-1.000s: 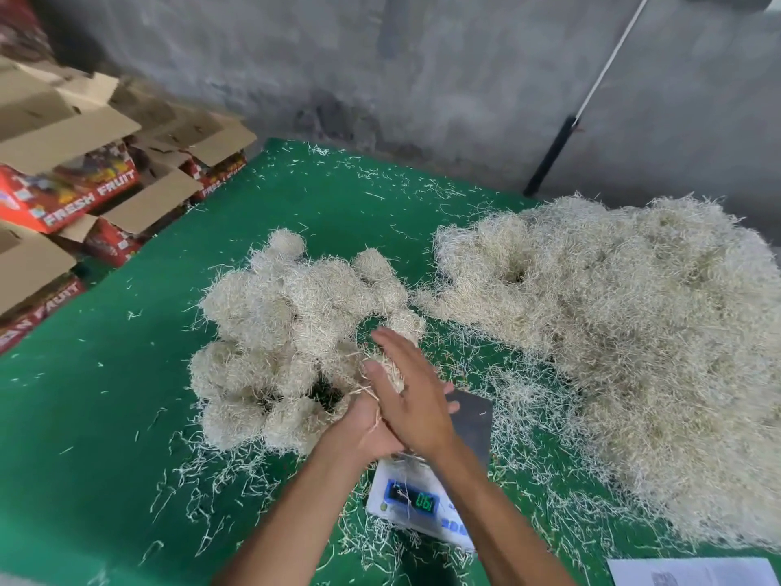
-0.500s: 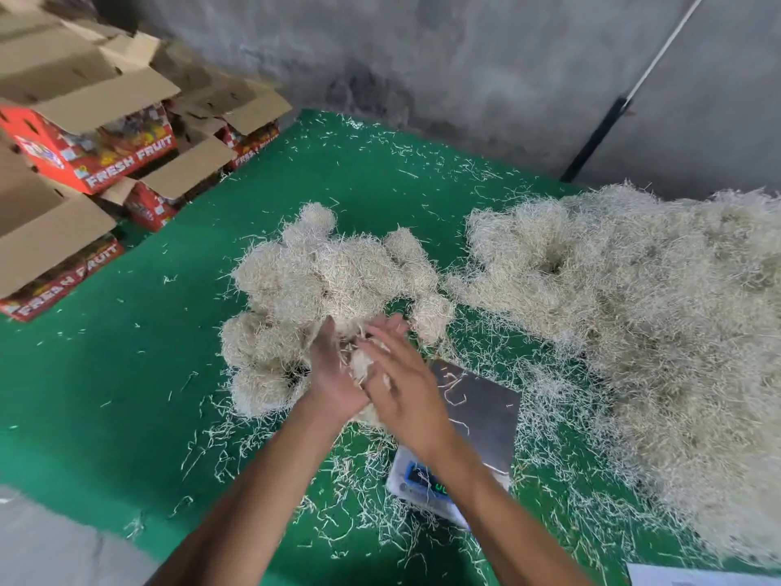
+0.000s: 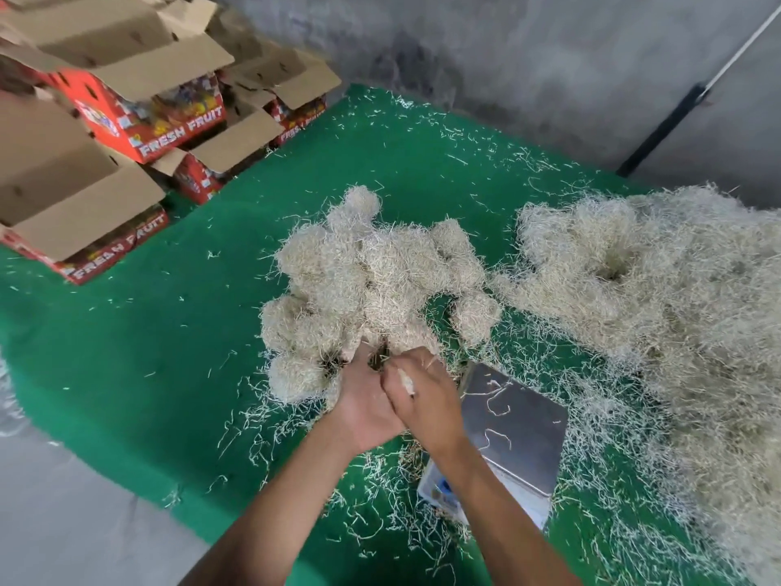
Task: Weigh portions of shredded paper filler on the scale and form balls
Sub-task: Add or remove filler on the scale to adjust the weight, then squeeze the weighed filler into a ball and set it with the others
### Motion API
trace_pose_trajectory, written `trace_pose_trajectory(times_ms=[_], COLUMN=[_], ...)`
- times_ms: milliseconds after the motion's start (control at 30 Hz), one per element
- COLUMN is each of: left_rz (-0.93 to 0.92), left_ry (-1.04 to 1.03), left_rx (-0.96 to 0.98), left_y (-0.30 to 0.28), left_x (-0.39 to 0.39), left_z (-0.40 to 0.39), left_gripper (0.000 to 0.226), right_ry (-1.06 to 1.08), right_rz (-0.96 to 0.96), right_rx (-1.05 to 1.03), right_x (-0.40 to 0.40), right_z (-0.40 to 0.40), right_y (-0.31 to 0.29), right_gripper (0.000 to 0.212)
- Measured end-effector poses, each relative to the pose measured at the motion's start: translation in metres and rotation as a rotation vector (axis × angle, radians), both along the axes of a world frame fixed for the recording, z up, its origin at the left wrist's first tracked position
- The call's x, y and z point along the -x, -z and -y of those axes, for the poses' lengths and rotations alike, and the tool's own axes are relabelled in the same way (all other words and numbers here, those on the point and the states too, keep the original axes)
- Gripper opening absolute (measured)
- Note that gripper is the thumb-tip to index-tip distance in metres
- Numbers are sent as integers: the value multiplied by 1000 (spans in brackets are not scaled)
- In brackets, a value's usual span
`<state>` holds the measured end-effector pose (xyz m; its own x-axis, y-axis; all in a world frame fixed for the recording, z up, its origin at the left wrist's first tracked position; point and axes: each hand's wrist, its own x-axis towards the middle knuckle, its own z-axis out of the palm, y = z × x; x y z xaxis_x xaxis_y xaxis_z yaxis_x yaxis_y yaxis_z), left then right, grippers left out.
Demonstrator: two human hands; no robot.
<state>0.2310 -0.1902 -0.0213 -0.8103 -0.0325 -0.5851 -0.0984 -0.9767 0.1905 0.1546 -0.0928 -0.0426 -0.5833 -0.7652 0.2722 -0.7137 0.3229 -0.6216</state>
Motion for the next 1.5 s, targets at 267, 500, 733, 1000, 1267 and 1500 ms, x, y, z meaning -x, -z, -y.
trace_pose_trajectory(times_ms=[267, 500, 733, 1000, 1267, 1500], left_rz=[197, 176, 124, -80, -164, -110], left_ry=[-203, 18, 265, 548, 600, 627], left_rx=[17, 290, 1202, 1783, 2052, 2213], left_y=[39, 53, 15, -4, -36, -10], left_x=[-29, -31, 35, 159, 300, 397], left_z=[12, 9, -37, -130, -193, -183], left_gripper=[75, 59, 31, 56, 73, 82], right_ry=[-16, 14, 268, 578, 576, 446], right_rz=[-73, 152, 167, 183, 95, 105], right_rx=[-64, -205, -79, -149, -261, -218], right_x=[31, 28, 37, 118, 245, 350], right_z=[83, 12, -91, -234, -304, -275], right_y=[-37, 10, 15, 1, -40, -28], right_gripper=[51, 58, 29, 58, 83, 73])
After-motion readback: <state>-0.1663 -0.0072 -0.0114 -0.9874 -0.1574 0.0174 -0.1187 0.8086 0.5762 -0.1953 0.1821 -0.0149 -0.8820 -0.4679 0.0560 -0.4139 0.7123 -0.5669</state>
